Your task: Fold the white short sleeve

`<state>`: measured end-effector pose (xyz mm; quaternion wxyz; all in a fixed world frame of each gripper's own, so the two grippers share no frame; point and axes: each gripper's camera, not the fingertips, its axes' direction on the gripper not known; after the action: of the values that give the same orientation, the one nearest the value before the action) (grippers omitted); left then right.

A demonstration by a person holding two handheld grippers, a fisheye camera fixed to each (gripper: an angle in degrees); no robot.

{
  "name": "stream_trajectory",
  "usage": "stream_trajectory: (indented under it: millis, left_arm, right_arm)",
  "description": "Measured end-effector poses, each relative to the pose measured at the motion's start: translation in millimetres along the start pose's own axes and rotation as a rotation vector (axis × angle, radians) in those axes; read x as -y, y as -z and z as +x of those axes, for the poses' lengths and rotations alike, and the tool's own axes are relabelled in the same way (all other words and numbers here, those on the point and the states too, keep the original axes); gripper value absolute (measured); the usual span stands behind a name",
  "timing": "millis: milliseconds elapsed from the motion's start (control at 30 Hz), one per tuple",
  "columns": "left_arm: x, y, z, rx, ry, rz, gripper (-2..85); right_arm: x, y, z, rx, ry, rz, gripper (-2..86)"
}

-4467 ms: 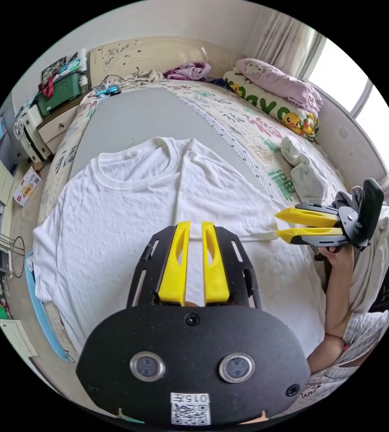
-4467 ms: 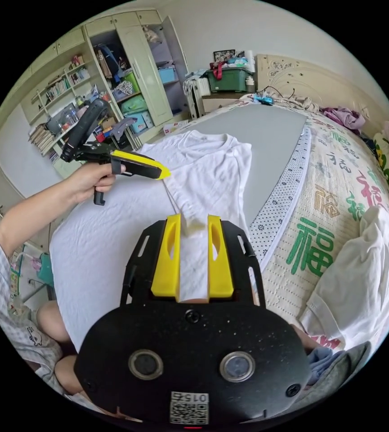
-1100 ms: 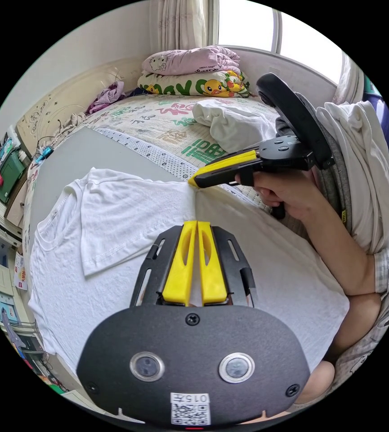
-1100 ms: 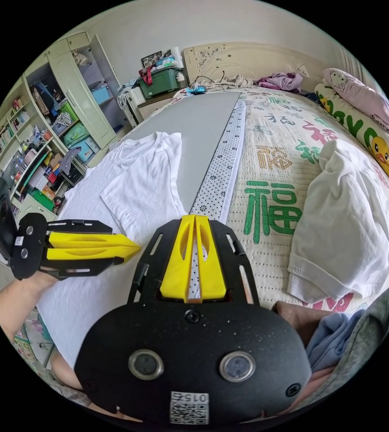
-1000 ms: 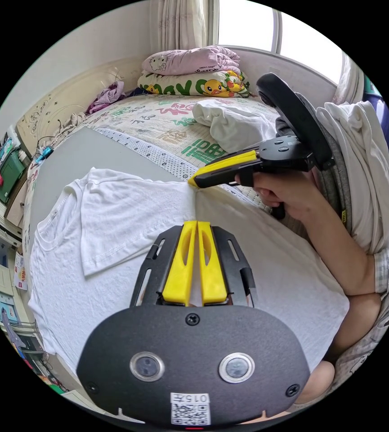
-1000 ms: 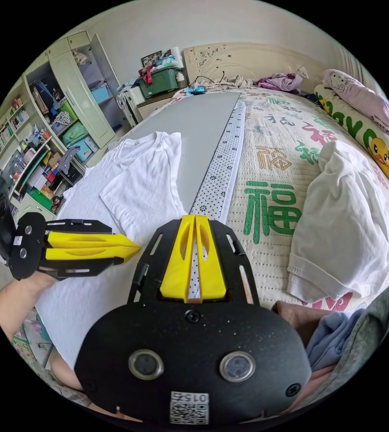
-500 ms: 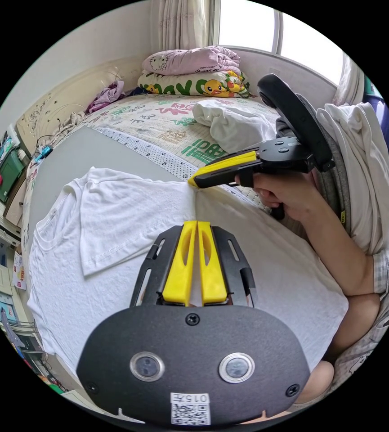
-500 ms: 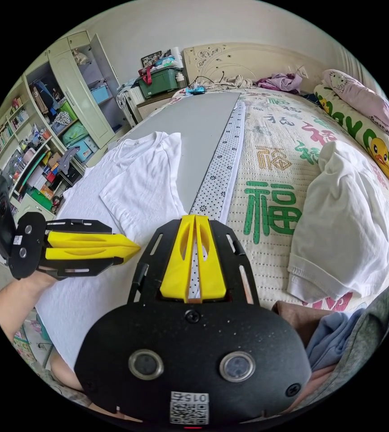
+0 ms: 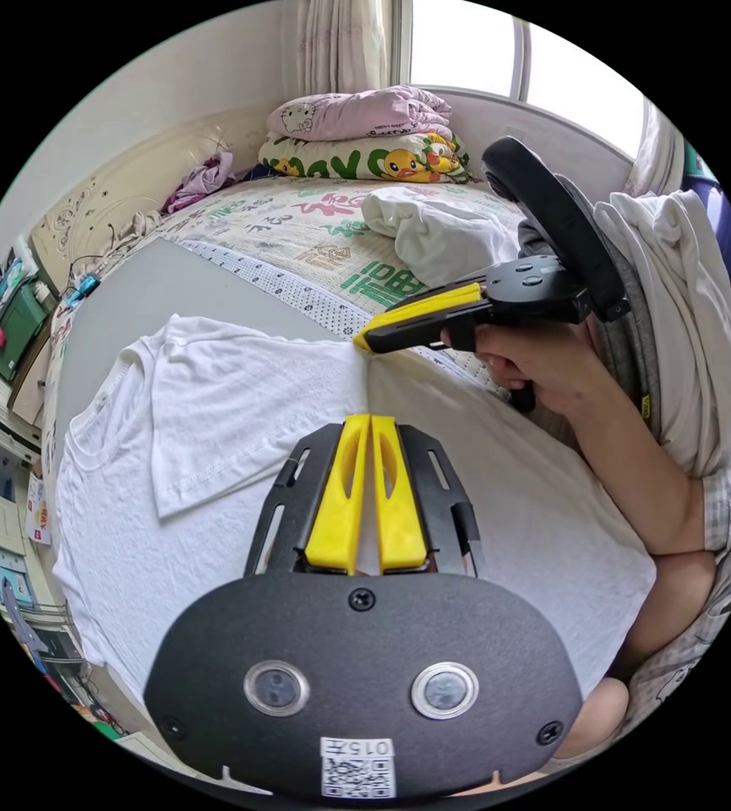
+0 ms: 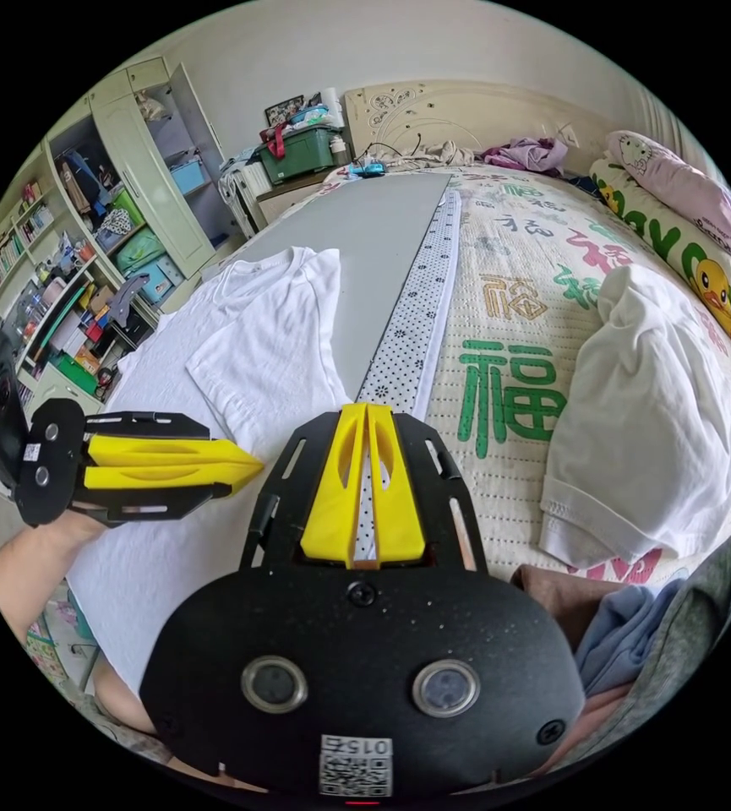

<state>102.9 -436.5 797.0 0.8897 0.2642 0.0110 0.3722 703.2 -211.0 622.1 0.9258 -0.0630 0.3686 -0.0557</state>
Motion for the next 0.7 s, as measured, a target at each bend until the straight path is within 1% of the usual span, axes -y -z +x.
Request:
stream_trajectory:
  millis: [233,400,500,567,600,667,700]
  left_arm:
    - [10,39,7,0.039,-0.008,0.002,-0.1]
    - [-11,89,-9,-0.006,0.046,-0.016,0.0]
    - [-61,153,-23,-0.031,0.105,0.044,0.4]
    - [-120,213,-34,-0.03,0.207,0.114,1.0]
    - [-137,228,-36,-0.03,0.24,0.131,1.2]
    - [-211,283,-36,-0.017,0.391,0.189,1.8]
    - [-230,295,-35,-0.009,0.433,0.203,1.9]
  right_arm:
    - [-11,-7,-30,-0.056,0.022,0.007,-0.4]
    - [-21,-15,-58,-0.136,0.051,0.016,-0.5]
    - [-27,-20,-75,-0.184,0.068,0.019,-0.5]
    - [-31,-23,-87,-0.205,0.076,0.02,-0.5]
    - [-32,-24,-89,-0.206,0.076,0.021,-0.5]
    - [-37,-27,-100,-0.225,0.083,0.022,-0.5]
    - [-39,-29,-105,-0.242,0.089,0.021,-0.5]
